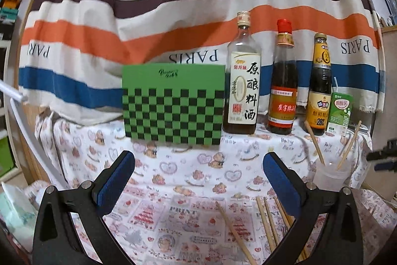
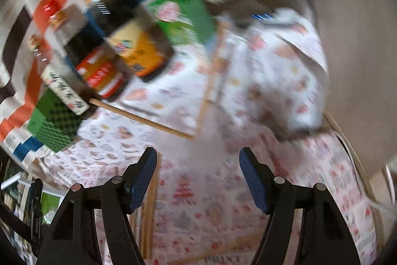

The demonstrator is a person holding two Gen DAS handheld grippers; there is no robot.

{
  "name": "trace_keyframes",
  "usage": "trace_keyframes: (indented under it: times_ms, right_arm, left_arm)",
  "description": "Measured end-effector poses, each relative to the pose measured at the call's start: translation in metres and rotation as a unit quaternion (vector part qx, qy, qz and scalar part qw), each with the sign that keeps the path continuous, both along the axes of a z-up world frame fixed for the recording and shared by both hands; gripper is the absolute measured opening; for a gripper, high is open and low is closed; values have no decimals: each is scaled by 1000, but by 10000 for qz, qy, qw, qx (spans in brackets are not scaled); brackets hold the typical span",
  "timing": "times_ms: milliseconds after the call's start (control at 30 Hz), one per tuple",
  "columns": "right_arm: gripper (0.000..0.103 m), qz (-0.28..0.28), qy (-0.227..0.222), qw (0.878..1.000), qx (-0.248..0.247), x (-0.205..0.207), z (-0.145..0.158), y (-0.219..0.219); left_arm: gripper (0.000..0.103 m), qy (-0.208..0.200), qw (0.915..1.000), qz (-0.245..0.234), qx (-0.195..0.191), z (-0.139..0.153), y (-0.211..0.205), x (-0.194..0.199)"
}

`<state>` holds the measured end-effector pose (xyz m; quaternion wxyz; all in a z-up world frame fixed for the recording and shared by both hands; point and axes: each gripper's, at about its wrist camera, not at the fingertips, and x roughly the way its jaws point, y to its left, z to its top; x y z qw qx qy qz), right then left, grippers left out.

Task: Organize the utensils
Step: 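Move the right tool back to the chopsticks and grasp another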

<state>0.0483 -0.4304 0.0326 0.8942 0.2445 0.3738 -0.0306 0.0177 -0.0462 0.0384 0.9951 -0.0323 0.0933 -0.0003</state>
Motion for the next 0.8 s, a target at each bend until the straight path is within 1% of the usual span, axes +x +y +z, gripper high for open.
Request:
trace_keyframes:
  times_ms: [133,233,333,433,467,567,633,733,800]
  right_arm:
    - [71,-322,262,9990,147,-14,-23,-16]
    - [71,-542,594,9964,271,-20,-44,-28]
    - [63,-687,959,9919,472,-25,-68,-37]
    - [55,-752,1148,9889,564,-27,-80,-39]
    - [54,-784,1205,9880,563,-27,-84,-40]
    - [53,-940,1185,9870,545,-32,-86,-42]
    - [53,-1083,1124,9868,428,-37,-82,-44]
    - [53,-1117,1043,9878,286,-41,-76,-43]
    - [52,-1175,1036,9871,320,-45,-75,-45]
  left_arm:
    - [102,144,9996,-20,-224,-8,5,1]
    - [102,134,9998,67,-130,-11,2,0]
    - [102,105,9999,89,-92,-12,1,0]
    - [102,177,9998,114,-70,-15,-1,2]
    - [102,202,9997,108,-80,-16,-1,3]
    - [102,232,9996,122,-123,-17,1,5]
    - [102,211,9996,147,-122,-17,1,4]
    - [102,192,9996,159,-153,-16,3,3]
    - [102,204,9995,177,-176,-16,4,3]
